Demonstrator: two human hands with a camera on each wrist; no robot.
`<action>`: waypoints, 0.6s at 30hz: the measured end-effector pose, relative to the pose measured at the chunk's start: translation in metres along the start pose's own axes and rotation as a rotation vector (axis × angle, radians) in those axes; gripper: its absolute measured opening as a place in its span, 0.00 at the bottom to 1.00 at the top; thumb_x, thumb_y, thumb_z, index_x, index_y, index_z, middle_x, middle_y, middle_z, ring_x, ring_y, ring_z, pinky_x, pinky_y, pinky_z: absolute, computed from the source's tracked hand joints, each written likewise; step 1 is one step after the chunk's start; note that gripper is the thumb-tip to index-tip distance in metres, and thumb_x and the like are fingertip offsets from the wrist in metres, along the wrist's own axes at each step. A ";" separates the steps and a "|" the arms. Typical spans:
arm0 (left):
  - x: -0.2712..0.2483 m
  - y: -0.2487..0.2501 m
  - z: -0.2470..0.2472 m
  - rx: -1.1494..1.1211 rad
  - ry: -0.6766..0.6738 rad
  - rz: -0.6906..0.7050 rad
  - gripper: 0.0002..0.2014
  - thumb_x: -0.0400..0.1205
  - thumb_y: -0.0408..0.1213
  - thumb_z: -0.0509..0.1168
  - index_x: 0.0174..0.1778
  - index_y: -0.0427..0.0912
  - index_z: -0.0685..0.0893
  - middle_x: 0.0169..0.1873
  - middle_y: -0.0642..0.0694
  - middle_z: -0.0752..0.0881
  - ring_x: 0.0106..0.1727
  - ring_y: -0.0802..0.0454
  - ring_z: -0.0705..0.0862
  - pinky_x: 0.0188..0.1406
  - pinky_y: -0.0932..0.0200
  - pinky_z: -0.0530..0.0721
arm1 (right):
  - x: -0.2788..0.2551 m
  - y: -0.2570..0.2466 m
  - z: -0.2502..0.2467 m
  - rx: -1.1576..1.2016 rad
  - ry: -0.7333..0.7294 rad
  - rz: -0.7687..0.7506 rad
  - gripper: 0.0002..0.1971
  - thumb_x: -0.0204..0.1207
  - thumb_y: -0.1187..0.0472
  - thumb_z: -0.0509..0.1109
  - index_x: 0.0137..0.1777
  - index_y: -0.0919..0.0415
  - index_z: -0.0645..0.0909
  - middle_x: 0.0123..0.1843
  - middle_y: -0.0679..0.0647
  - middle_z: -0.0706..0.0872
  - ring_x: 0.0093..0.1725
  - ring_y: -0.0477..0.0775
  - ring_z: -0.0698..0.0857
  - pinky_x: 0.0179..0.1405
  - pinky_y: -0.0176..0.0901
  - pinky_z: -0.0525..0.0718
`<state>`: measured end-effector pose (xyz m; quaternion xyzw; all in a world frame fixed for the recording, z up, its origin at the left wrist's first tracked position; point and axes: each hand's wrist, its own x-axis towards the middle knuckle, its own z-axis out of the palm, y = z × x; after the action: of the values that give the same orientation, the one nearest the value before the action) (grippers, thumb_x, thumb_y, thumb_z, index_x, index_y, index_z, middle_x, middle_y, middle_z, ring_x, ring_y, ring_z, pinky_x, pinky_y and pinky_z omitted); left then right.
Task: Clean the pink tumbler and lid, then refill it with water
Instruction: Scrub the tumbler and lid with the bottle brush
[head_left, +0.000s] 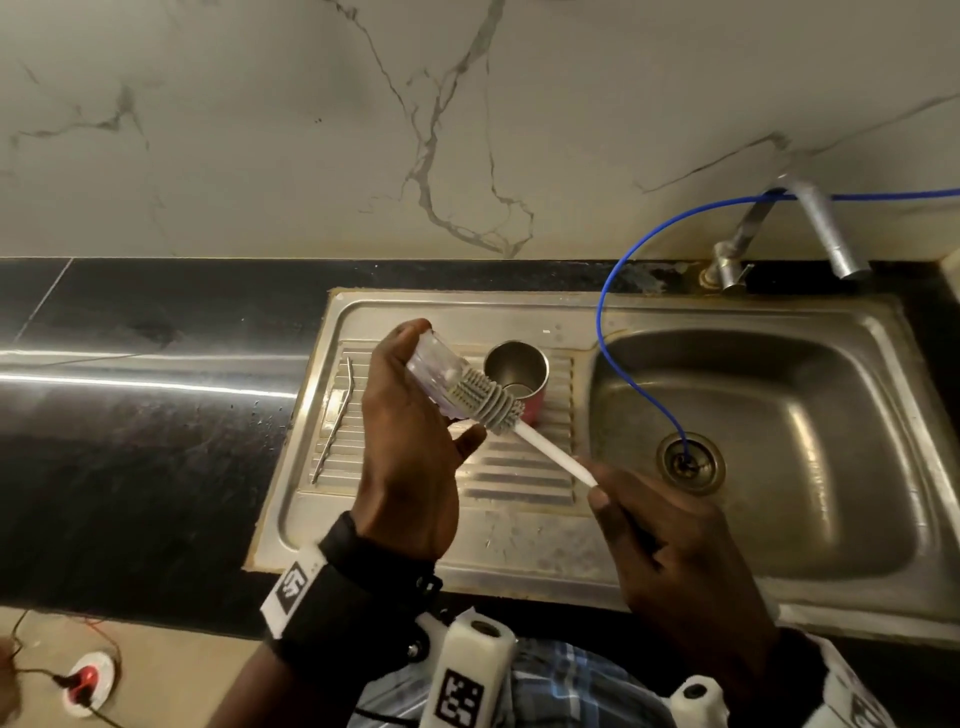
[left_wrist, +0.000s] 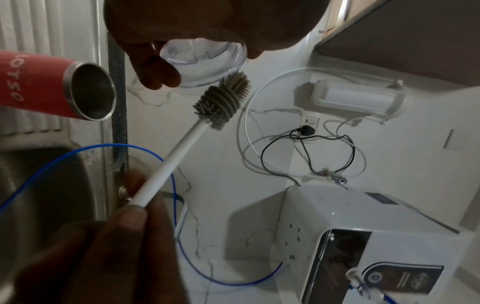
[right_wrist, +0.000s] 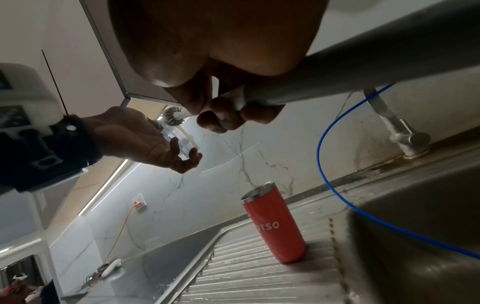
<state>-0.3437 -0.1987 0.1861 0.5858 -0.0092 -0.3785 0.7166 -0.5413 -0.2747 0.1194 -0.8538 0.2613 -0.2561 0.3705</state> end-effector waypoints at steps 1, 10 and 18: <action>-0.001 -0.004 0.001 0.021 -0.005 -0.001 0.22 0.91 0.58 0.54 0.75 0.53 0.80 0.67 0.41 0.83 0.66 0.41 0.83 0.52 0.47 0.82 | -0.001 -0.001 0.000 -0.002 0.006 0.007 0.18 0.89 0.51 0.62 0.73 0.51 0.86 0.41 0.37 0.81 0.34 0.41 0.80 0.33 0.33 0.77; 0.004 -0.007 0.000 -0.056 0.035 -0.017 0.12 0.91 0.53 0.56 0.58 0.60 0.85 0.63 0.42 0.84 0.61 0.42 0.83 0.53 0.43 0.84 | -0.004 -0.001 0.005 -0.014 -0.040 0.032 0.18 0.90 0.50 0.60 0.72 0.52 0.85 0.42 0.38 0.81 0.36 0.40 0.81 0.35 0.34 0.77; -0.003 -0.019 0.008 -0.009 -0.034 -0.070 0.19 0.93 0.55 0.50 0.51 0.53 0.85 0.45 0.48 0.91 0.49 0.48 0.85 0.46 0.49 0.81 | 0.009 -0.011 0.013 -0.006 0.029 -0.005 0.20 0.89 0.53 0.61 0.75 0.55 0.85 0.46 0.40 0.84 0.38 0.33 0.80 0.38 0.23 0.74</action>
<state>-0.3597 -0.2040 0.1735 0.5761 0.0009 -0.4132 0.7053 -0.5235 -0.2676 0.1223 -0.8516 0.2655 -0.2686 0.3635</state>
